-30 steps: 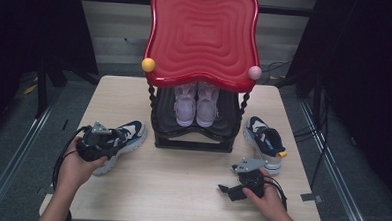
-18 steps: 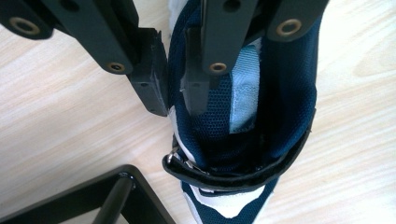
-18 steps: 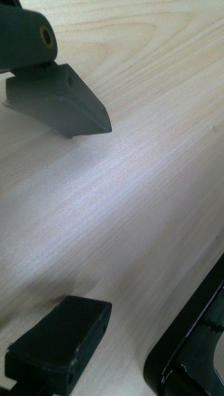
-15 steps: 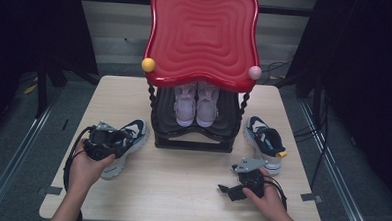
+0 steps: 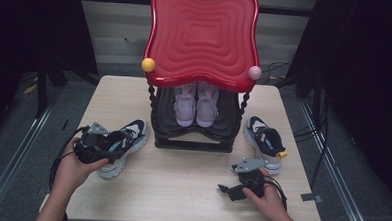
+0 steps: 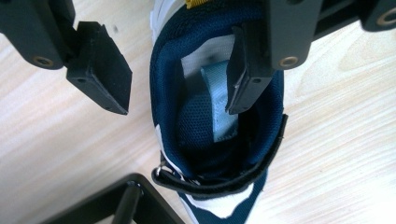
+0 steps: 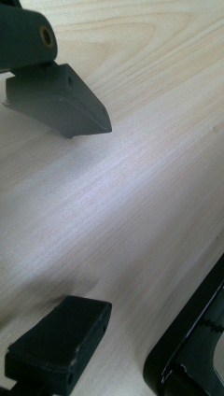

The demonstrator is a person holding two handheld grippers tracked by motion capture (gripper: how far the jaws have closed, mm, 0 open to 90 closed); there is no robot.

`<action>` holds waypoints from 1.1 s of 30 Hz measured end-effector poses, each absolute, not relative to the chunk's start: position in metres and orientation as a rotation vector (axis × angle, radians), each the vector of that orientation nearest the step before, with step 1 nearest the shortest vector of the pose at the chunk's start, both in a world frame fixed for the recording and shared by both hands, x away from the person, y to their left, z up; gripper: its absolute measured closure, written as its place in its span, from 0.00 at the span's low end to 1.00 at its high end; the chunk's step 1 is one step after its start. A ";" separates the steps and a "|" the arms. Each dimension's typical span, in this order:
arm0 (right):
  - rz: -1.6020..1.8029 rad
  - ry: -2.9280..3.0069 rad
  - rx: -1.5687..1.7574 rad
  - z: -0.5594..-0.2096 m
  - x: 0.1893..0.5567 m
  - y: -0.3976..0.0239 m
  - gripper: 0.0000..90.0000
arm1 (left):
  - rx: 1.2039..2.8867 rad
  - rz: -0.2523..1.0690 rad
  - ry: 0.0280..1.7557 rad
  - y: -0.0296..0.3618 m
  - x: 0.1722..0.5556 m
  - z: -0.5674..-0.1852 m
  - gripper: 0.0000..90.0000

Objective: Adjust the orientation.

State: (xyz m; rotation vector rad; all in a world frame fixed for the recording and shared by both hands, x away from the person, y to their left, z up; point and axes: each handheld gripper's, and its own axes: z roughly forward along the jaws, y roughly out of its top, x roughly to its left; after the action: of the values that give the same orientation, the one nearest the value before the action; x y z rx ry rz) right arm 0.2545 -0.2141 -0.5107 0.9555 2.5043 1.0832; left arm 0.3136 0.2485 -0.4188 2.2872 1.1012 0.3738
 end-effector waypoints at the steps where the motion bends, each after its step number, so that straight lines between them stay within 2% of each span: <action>1: 1.083 2.505 0.956 -0.511 0.254 -0.214 0.13 | 2.298 0.368 1.106 0.248 0.313 -0.419 0.48; 5: 1.082 2.505 0.955 -0.511 0.255 -0.214 0.13 | 2.321 0.298 1.113 0.245 0.312 -0.423 0.57; 7: 1.082 2.505 0.956 -0.511 0.255 -0.214 0.13 | 2.313 0.274 1.117 0.242 0.311 -0.426 0.65; 9: 1.082 2.505 0.955 -0.511 0.255 -0.214 0.13 | 2.318 0.296 1.137 0.239 0.312 -0.428 0.72; 11: 1.081 2.505 0.956 -0.511 0.255 -0.214 0.13 | 2.266 0.272 1.210 0.238 0.313 -0.428 0.75; 17: 1.080 2.506 0.954 -0.511 0.255 -0.214 0.12 | 2.237 0.271 1.234 0.224 0.316 -0.427 0.78; 25: 1.079 2.506 0.953 -0.511 0.255 -0.214 0.12 | 2.187 0.276 1.250 0.207 0.327 -0.431 0.76; 27: 1.079 2.506 0.953 -0.511 0.255 -0.214 0.12 | 2.181 0.254 1.240 0.206 0.327 -0.431 0.71; 28: 1.079 2.506 0.954 -0.511 0.255 -0.214 0.12 | 2.174 0.229 1.238 0.207 0.327 -0.430 0.65; 31: 1.079 2.506 0.954 -0.511 0.255 -0.214 0.12 | 2.205 0.260 1.181 0.210 0.324 -0.423 0.53; 33: 1.079 2.506 0.954 -0.511 0.255 -0.214 0.12 | 2.194 0.251 1.158 0.213 0.322 -0.419 0.49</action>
State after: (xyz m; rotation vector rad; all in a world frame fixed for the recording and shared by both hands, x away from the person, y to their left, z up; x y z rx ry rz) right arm 0.2550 -0.2136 -0.5106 0.9535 2.5056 1.0791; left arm 0.3224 0.2134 -0.4194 2.1940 1.1579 0.2509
